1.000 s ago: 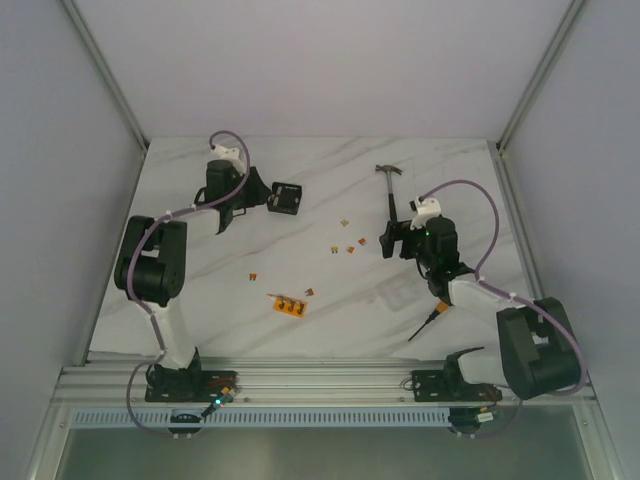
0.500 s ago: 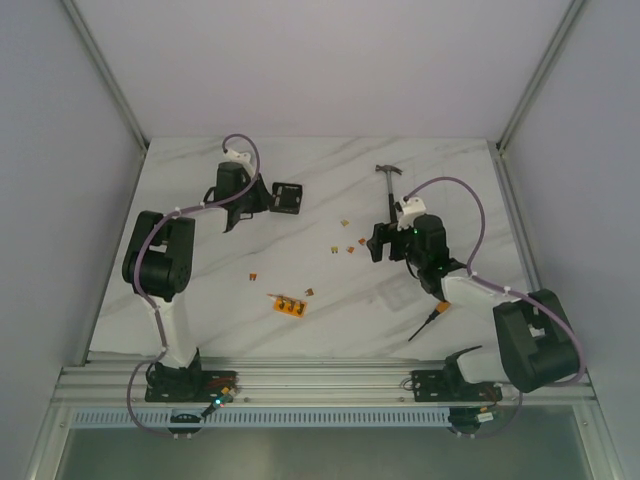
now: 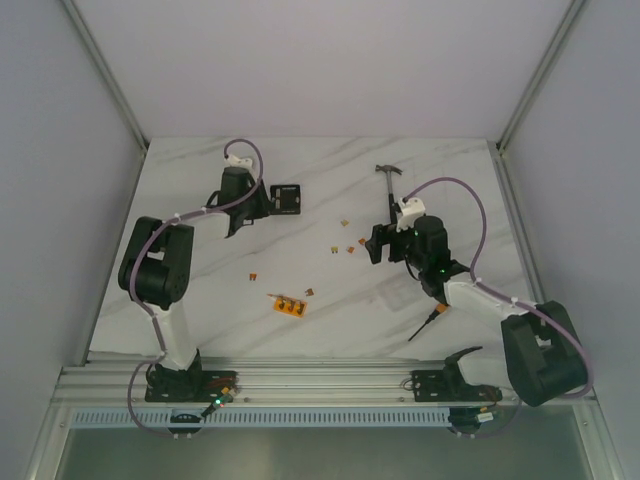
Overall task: Snap on the fuse box
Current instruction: Move the fuse box base at the center of the board.
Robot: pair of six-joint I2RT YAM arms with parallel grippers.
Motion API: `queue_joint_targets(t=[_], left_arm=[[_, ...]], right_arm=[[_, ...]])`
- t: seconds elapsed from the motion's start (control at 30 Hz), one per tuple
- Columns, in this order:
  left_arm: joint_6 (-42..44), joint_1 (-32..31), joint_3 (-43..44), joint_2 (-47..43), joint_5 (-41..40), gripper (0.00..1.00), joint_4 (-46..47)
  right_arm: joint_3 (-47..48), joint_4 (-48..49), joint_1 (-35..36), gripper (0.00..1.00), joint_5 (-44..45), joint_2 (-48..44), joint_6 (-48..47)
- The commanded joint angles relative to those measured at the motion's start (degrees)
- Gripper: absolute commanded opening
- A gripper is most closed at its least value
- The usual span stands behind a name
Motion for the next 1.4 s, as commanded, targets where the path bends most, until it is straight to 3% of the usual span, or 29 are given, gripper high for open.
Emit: queue_joint_targets(t=[0.0, 0.43, 0.63, 0.9, 1.37], left_arm=[[-0.4, -0.2, 0.6, -2.1, -3.7, 0.42, -3.0], [0.2, -0.3, 6.7, 5.2, -1.6, 0.41, -4.8], [0.3, -1.0, 7.5, 5.7, -1.1, 0.29, -6.6], [-0.8, -4.5, 0.5, -2.1, -6.9, 0.17, -11.6], [-12.2, -16.5, -14.3, -14.0, -13.1, 0.15, -14.1]], right_arm=[[-1.2, -0.6, 0.4, 1.0, -0.4, -0.9, -0.7], [-0.8, -0.7, 0.7, 1.0, -0.3, 0.6, -0.9], [-0.7, -1.6, 1.2, 1.0, -0.3, 0.8, -0.7], [-0.7, -4.4, 2.9, 1.0, -0.2, -0.6, 0.2], [-1.2, -9.0, 7.4, 1.0, 2.0, -2.8, 1.5]])
